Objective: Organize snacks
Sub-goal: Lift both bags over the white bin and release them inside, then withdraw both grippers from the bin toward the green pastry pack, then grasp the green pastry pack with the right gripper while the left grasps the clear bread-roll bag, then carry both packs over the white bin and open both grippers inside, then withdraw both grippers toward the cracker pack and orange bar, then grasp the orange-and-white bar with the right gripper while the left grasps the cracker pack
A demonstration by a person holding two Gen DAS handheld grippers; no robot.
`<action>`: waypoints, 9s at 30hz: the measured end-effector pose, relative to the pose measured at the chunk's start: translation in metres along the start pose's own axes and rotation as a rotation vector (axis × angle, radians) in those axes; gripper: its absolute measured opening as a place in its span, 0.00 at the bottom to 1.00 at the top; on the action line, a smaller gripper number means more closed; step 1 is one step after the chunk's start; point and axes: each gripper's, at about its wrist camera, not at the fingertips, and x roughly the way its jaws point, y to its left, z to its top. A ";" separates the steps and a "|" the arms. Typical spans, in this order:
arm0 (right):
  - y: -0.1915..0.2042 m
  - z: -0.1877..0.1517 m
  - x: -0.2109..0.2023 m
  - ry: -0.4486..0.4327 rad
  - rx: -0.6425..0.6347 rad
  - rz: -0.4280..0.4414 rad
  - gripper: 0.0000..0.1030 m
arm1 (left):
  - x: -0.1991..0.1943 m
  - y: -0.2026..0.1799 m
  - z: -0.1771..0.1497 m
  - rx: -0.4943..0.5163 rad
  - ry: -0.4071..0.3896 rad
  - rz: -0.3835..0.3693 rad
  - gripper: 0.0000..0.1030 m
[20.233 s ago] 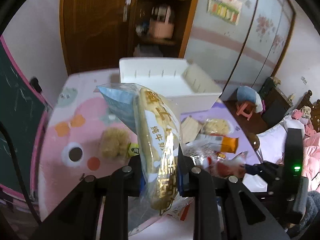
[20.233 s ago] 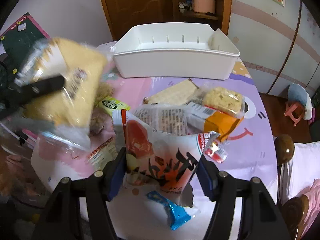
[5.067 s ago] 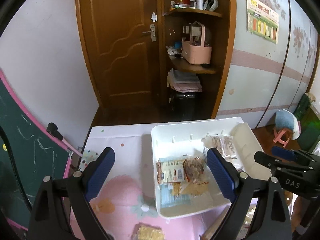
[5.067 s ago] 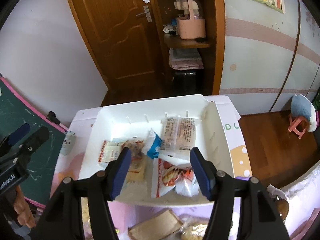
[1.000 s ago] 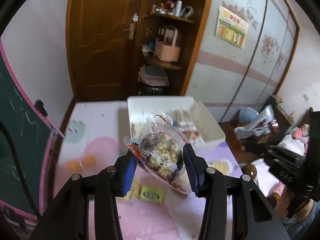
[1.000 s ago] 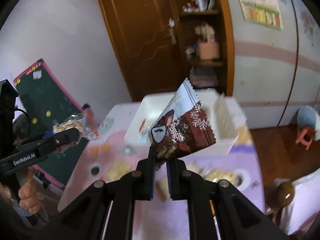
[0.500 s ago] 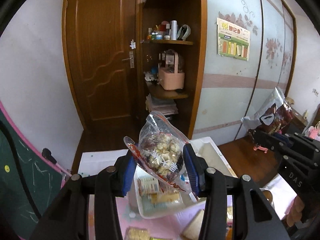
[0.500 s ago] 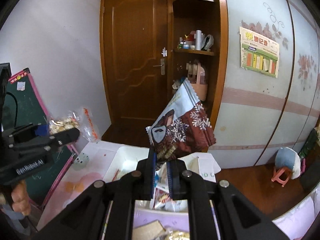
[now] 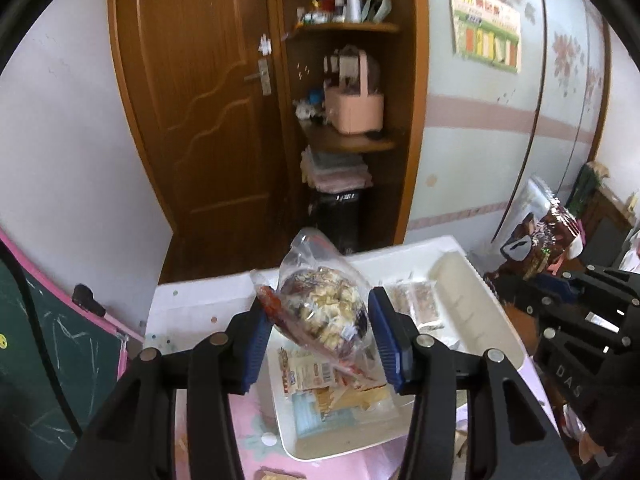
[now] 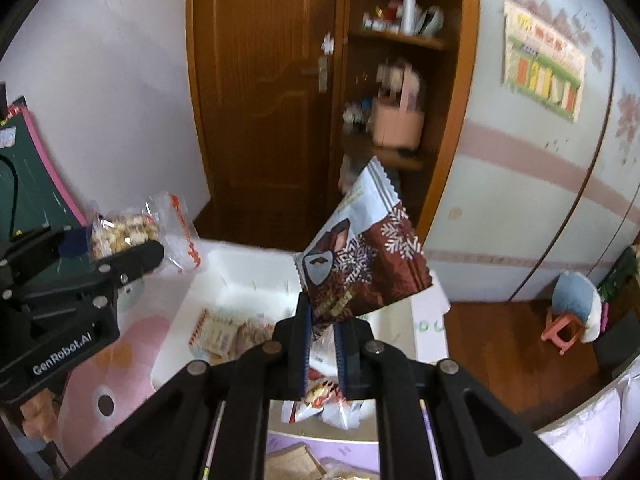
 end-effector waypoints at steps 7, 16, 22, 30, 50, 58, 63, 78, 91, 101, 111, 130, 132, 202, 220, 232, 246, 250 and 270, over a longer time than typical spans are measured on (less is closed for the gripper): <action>-0.003 -0.003 0.016 0.027 0.002 -0.033 0.46 | 0.017 0.007 -0.006 -0.014 0.012 0.025 0.79; -0.004 -0.007 0.004 0.037 0.019 -0.016 0.49 | 0.003 0.023 -0.020 -0.046 0.036 0.018 0.79; 0.000 -0.021 -0.018 0.055 0.022 -0.028 0.49 | -0.029 0.030 -0.037 -0.018 0.032 0.028 0.79; 0.012 -0.034 -0.081 0.012 0.014 -0.021 0.49 | -0.105 0.020 -0.066 0.093 -0.038 0.035 0.80; 0.100 -0.081 -0.186 -0.129 -0.207 0.040 0.57 | -0.238 0.049 -0.127 0.120 -0.153 0.006 0.90; 0.119 -0.113 -0.140 -0.034 -0.241 0.086 0.57 | -0.190 0.055 -0.170 0.132 -0.044 -0.015 0.90; 0.124 -0.140 -0.087 0.065 -0.242 0.149 0.57 | -0.132 0.062 -0.201 0.097 0.090 -0.034 0.90; 0.153 -0.200 0.048 0.271 -0.365 0.309 0.57 | 0.022 0.079 -0.259 -0.005 0.407 -0.100 0.90; 0.157 -0.215 0.070 0.270 -0.397 0.345 0.38 | 0.056 0.074 -0.254 -0.013 0.466 -0.129 0.90; 0.112 -0.227 0.054 0.304 -0.222 0.318 0.36 | 0.075 0.058 -0.255 -0.005 0.495 -0.094 0.73; 0.110 -0.229 0.043 0.299 -0.177 0.315 0.36 | 0.048 0.050 -0.256 0.002 0.429 -0.063 0.45; 0.057 -0.142 -0.105 -0.072 -0.020 0.198 0.36 | -0.135 0.008 -0.144 0.080 0.020 -0.137 0.44; 0.044 -0.126 -0.123 -0.112 0.018 0.163 0.36 | -0.152 0.005 -0.122 0.071 -0.039 -0.131 0.44; 0.002 -0.107 -0.168 -0.195 0.197 -0.012 0.55 | -0.184 -0.016 -0.094 0.004 -0.146 -0.128 0.85; -0.064 -0.200 -0.220 -0.239 0.337 -0.108 0.68 | -0.191 -0.047 -0.176 -0.018 -0.161 -0.250 1.00; -0.076 -0.255 -0.121 0.010 0.400 -0.025 0.68 | -0.118 -0.058 -0.211 0.053 -0.061 -0.149 1.00; -0.048 -0.275 -0.019 0.206 0.446 0.175 0.53 | -0.040 -0.085 -0.225 0.201 0.079 -0.176 1.00; -0.049 -0.273 0.001 0.235 0.481 0.206 0.52 | -0.016 -0.090 -0.228 0.243 0.139 -0.189 1.00; -0.059 -0.252 -0.037 0.072 0.403 0.215 0.15 | 0.089 -0.119 -0.229 0.294 0.395 -0.232 0.82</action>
